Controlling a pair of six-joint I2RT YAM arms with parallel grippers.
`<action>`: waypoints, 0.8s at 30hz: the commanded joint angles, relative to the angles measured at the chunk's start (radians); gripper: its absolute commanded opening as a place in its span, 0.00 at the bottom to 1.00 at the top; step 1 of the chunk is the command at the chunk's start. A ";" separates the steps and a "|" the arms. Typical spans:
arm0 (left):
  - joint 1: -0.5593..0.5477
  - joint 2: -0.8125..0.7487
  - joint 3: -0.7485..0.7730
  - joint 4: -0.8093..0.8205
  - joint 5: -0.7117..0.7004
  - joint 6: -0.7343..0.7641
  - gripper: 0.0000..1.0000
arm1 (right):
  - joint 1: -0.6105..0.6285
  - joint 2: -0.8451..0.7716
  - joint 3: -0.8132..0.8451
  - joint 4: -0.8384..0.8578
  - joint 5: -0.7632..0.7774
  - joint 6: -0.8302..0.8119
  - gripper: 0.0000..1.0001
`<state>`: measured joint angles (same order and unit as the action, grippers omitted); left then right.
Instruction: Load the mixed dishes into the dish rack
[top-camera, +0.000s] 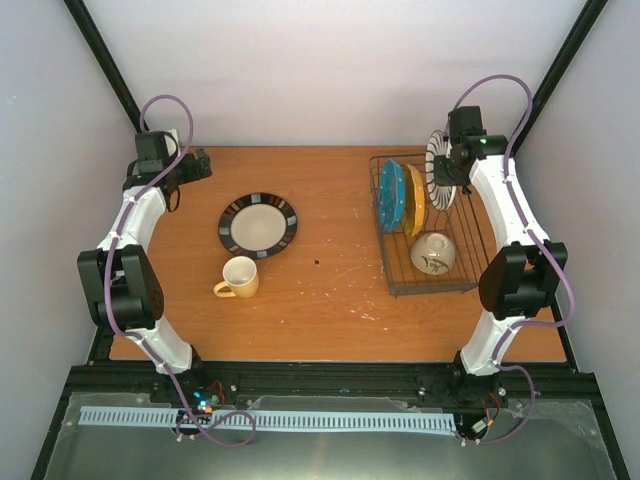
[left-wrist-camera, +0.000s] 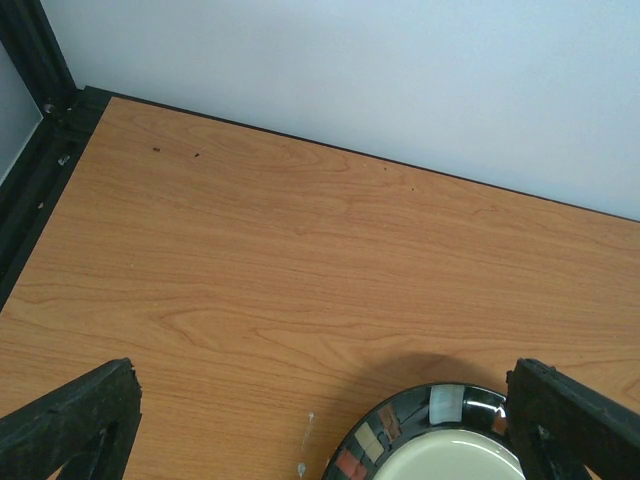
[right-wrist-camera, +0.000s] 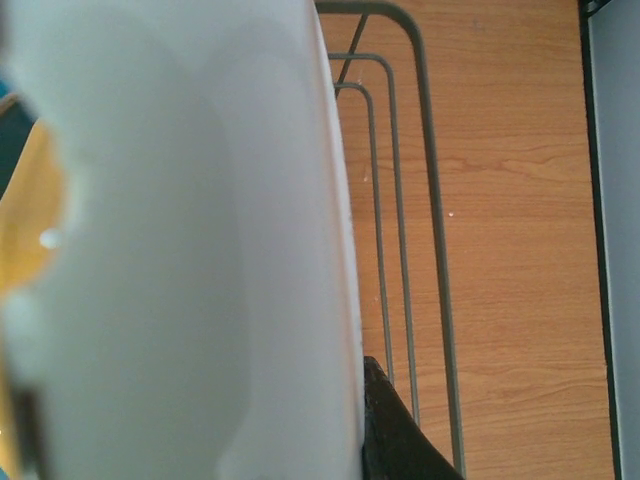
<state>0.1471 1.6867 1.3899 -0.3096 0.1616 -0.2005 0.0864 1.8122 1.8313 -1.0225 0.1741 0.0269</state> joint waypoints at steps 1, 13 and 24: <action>0.006 -0.015 0.001 0.026 0.007 0.012 1.00 | 0.017 -0.067 -0.018 0.048 -0.008 0.015 0.03; 0.006 -0.013 -0.004 0.017 0.003 0.027 1.00 | 0.047 -0.052 -0.153 0.073 0.051 -0.015 0.03; 0.005 0.013 0.019 -0.001 0.004 0.018 1.00 | 0.058 0.024 -0.188 0.100 -0.019 0.026 0.26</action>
<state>0.1471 1.6867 1.3827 -0.3099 0.1616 -0.1921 0.1249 1.8236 1.6127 -0.9833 0.2043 0.0334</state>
